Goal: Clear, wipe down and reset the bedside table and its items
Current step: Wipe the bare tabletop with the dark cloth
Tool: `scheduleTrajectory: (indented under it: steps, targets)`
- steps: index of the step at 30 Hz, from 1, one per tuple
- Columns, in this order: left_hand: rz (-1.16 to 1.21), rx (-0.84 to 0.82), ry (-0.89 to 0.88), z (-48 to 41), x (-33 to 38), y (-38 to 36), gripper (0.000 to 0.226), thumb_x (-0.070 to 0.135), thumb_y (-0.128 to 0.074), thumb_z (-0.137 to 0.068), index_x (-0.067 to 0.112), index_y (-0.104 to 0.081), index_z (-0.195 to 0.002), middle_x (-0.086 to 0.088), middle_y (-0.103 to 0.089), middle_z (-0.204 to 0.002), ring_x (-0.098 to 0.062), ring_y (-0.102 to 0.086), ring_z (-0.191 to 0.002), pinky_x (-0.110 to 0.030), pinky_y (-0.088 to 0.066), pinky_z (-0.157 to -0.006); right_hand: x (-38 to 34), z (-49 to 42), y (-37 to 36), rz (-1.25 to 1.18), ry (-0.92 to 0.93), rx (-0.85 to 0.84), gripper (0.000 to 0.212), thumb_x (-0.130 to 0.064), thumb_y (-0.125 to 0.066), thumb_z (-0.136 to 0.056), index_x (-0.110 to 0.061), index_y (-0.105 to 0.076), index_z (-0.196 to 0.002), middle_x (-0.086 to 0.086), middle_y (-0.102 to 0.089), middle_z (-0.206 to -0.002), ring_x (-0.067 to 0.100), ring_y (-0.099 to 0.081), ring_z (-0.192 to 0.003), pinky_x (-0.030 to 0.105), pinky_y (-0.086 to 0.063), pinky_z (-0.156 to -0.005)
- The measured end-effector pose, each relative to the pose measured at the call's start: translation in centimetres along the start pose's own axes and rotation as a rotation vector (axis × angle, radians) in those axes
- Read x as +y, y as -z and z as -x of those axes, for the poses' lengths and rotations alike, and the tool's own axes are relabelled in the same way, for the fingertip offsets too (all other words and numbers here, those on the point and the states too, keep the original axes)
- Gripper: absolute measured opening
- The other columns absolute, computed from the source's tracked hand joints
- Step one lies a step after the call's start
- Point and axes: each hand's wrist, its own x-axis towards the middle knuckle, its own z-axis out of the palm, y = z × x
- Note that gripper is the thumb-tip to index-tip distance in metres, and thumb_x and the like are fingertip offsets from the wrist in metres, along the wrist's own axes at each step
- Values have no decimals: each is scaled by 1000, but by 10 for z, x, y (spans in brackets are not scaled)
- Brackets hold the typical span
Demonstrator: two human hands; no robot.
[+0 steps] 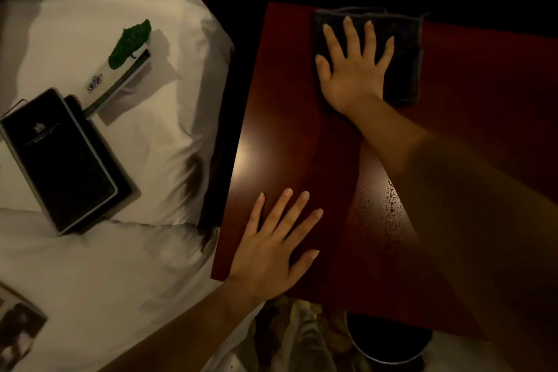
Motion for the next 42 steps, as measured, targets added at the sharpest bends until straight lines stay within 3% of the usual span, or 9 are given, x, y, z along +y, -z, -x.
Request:
scheduleTrajectory:
  steps: [19,30,42]
  targets:
    - [9,27,-9,1,-1,-1,62,57,-34,-92,32,-21,-148,1,-17,-159,-22,-14,-148,-54,-13,-117,-34,-10,6,15,214,-44,56,-50,-14,-97,-32,-4,-149,1,1,-161,31,7,-147,60,8,-116]
    - [-20,37,-12,1,-2,-1,62,56,-34,-92,32,-22,-148,1,-19,-158,-21,-14,-148,-53,-13,-118,-27,41,-1,53,559,-66,55,-51,-21,-96,-35,-12,-148,-1,-9,-161,29,-1,-148,57,5,-117]
    - [-47,56,-33,0,-1,-1,59,53,-31,-94,30,-25,-147,-3,-24,-157,-22,-14,-147,-53,-15,-117,14,142,-15,-25,258,1,54,-51,-22,-95,-36,-18,-147,-3,-15,-159,27,-7,-148,54,4,-117]
